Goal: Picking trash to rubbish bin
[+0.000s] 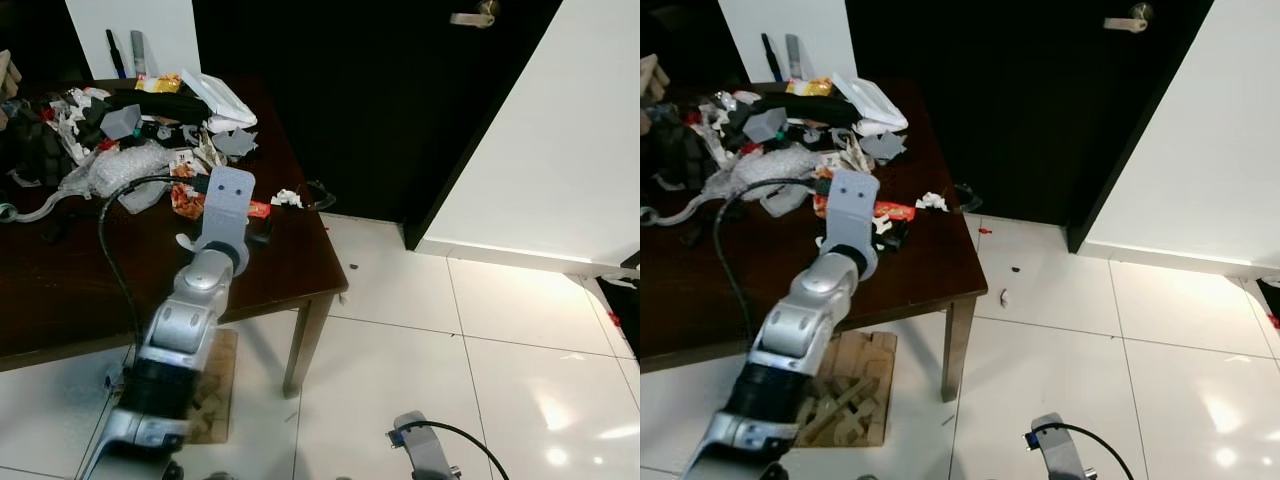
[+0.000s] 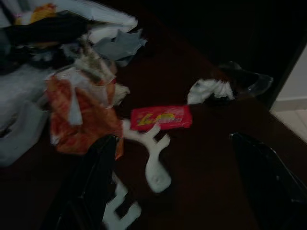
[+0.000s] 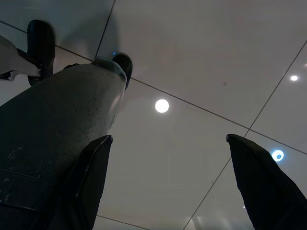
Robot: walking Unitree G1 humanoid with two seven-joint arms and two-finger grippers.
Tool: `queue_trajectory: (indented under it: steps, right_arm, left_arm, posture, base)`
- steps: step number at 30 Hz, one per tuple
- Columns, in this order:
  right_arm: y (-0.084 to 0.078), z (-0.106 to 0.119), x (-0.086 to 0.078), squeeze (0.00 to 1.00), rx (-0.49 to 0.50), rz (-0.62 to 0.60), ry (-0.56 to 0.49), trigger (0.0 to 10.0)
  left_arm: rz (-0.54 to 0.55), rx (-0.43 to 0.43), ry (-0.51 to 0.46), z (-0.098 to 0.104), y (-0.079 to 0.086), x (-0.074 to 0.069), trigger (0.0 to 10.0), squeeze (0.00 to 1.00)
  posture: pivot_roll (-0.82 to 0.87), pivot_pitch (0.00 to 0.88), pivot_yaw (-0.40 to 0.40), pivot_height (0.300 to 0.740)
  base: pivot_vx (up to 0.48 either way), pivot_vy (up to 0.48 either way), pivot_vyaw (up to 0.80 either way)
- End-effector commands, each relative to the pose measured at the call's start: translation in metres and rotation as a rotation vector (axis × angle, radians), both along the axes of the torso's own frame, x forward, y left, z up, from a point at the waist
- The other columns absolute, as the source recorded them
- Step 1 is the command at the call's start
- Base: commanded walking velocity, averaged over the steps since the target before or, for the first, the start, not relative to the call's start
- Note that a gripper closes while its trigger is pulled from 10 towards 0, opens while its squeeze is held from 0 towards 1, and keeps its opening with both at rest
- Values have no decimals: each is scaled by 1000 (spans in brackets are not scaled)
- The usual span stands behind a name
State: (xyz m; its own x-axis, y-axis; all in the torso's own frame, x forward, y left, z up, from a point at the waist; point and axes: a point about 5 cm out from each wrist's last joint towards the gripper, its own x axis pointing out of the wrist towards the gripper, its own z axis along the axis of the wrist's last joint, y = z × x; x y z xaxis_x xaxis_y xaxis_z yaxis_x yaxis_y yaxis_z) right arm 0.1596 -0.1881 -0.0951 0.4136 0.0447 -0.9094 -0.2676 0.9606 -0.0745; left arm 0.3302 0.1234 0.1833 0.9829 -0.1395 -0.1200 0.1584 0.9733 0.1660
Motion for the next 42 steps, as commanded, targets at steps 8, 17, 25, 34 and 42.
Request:
queue_trajectory:
  steps: [8, 17, 25, 34, 42]
  right_arm:
    - [3, -9, -23, 0, 7, 10, 88, 10000]
    - [4, -9, -22, 0, 3, 38, 89, 10000]
    - [3, -9, -24, 0, -10, 45, 93, 10000]
    - [2, -11, -27, 0, -16, 44, 99, 10000]
    - [2, -12, -31, 0, -15, 36, 100, 10000]
  left_arm:
    - [130, 27, 141, -29, 23, -30, 10000, 0]
    - [249, 97, 147, -30, 57, -32, 10000, 0]
    - [279, -8, 180, -40, 66, -28, 10000, 0]
    - [177, -131, 212, -48, 48, -23, 10000, 0]
    - [125, -118, 200, -48, 41, -17, 10000, 0]
  posture:
    - [162, 143, -25, 740]
    - [185, 140, -32, 740]
    - [182, 140, -40, 740]
    - [173, 141, -47, 740]
    - [169, 144, -48, 740]
  base:
    - [0, 0, 0]
    - [0, 0, 0]
    - [0, 0, 0]
    - [0, 0, 0]
    - [0, 0, 0]
